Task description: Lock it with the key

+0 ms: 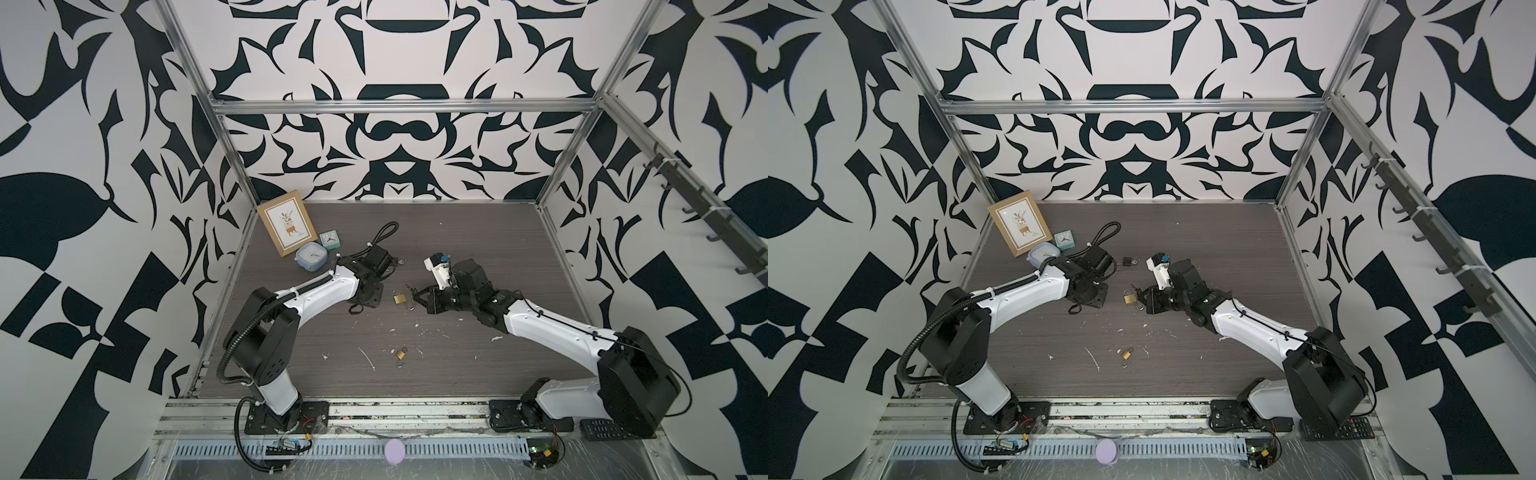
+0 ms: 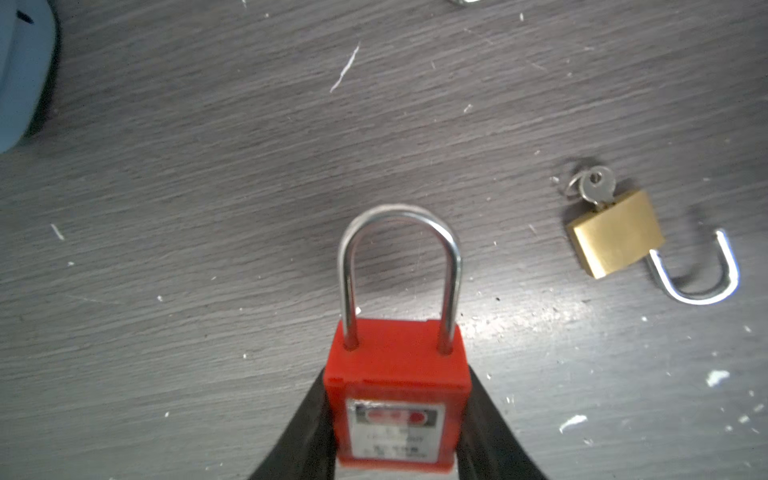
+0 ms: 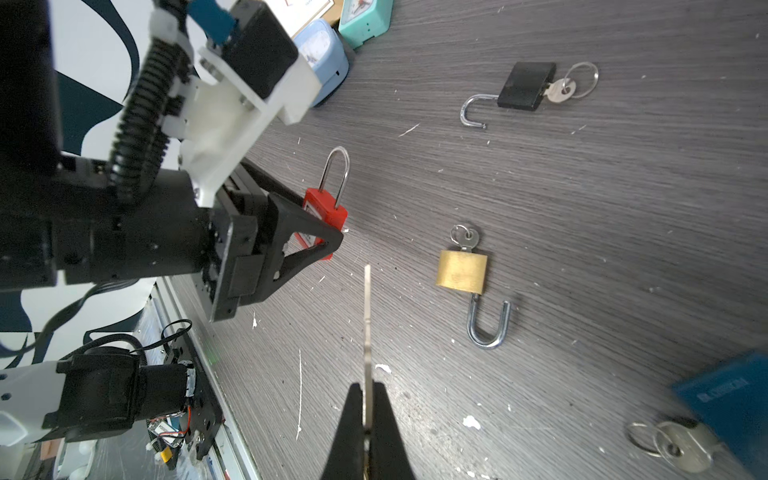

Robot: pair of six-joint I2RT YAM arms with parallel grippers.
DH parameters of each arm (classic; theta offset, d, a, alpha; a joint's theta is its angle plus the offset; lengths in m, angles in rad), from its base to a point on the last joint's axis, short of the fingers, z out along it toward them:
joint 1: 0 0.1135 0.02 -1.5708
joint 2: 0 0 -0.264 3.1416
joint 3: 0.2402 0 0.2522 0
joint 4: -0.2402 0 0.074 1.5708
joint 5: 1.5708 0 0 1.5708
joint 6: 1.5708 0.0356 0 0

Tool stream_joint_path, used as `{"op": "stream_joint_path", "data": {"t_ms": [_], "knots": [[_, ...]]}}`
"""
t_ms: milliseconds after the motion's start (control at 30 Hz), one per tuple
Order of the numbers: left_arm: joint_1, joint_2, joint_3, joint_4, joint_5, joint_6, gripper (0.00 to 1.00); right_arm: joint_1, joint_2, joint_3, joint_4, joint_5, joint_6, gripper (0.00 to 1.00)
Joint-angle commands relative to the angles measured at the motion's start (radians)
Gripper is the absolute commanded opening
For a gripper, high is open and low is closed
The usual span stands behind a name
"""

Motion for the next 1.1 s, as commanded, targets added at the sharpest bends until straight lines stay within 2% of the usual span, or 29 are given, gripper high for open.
{"op": "stream_joint_path", "data": {"t_ms": [0,233,400,967,1000,1067], "knots": [[0.024,0.052,0.087,0.001,-0.044,0.043,0.0,-0.002,0.008,0.019,0.008,0.004,-0.021,0.0],[0.115,0.205,0.24,0.016,0.04,0.055,0.0,-0.001,0.011,0.003,0.021,-0.005,-0.011,0.0],[0.15,0.279,0.305,0.001,0.046,0.057,0.0,-0.001,0.005,-0.009,0.029,-0.001,-0.011,0.0],[0.205,0.406,0.386,0.006,0.112,0.03,0.0,-0.002,0.045,0.018,0.037,-0.022,-0.011,0.0],[0.206,0.41,0.39,0.005,0.108,0.029,0.0,-0.001,0.046,0.018,0.034,-0.023,-0.011,0.0],[0.21,0.417,0.394,0.001,0.106,0.026,0.07,-0.001,0.045,0.022,0.029,-0.024,-0.015,0.0]]}}
